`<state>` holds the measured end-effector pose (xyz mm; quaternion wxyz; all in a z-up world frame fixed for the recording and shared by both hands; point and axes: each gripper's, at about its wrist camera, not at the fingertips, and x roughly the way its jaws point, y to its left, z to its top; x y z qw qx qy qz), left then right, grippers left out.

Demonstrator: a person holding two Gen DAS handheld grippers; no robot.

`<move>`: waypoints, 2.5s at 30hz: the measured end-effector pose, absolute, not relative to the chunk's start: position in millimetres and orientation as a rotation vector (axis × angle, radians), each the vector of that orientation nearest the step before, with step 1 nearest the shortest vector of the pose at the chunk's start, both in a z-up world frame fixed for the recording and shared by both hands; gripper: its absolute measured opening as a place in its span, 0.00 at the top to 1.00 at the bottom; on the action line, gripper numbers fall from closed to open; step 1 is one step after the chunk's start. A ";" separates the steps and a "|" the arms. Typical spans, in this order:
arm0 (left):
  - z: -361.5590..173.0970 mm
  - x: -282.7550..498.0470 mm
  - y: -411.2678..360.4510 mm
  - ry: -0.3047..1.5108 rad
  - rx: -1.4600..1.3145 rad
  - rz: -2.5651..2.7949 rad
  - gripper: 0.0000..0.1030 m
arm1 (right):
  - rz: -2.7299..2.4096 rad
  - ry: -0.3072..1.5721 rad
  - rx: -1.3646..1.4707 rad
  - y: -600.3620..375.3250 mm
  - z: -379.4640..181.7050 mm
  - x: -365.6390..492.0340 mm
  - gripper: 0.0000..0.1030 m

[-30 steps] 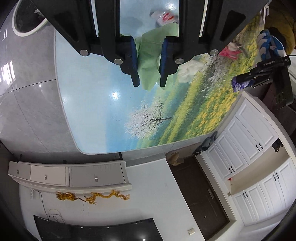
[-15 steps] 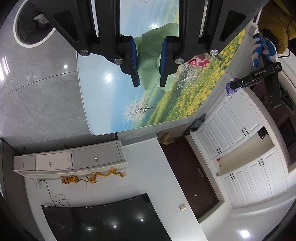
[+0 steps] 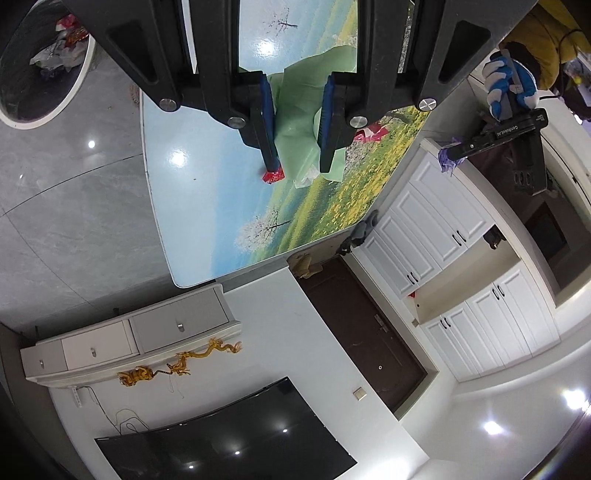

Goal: Collect trash
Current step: 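Carry purple bag and green paper over the bin and open both tools, then move both open tools back toward the table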

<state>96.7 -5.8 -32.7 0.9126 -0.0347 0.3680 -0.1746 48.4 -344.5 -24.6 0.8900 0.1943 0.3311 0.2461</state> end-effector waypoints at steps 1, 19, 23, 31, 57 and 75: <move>-32.2 97.7 -12.5 0.763 -0.071 -0.370 0.62 | 0.509 0.684 0.413 -348.6 -25.3 46.4 0.81; -67.3 120.7 -272.7 0.928 0.092 -0.782 0.61 | 0.158 0.698 0.618 -534.3 -83.2 -3.0 0.81; -81.8 123.6 -334.2 0.975 0.113 -0.854 0.61 | 0.074 0.741 0.660 -567.0 -109.4 -6.4 0.80; -111.7 131.0 -422.6 1.052 0.128 -0.940 0.60 | -0.080 0.821 0.710 -611.7 -157.3 -6.6 0.43; -126.7 116.2 -470.6 1.050 0.140 -0.923 0.34 | -0.316 0.711 0.852 -644.0 -157.1 -123.2 0.43; -73.8 80.8 -237.9 0.756 0.173 -0.649 0.34 | -0.071 0.702 0.578 -513.1 -66.3 -60.3 0.43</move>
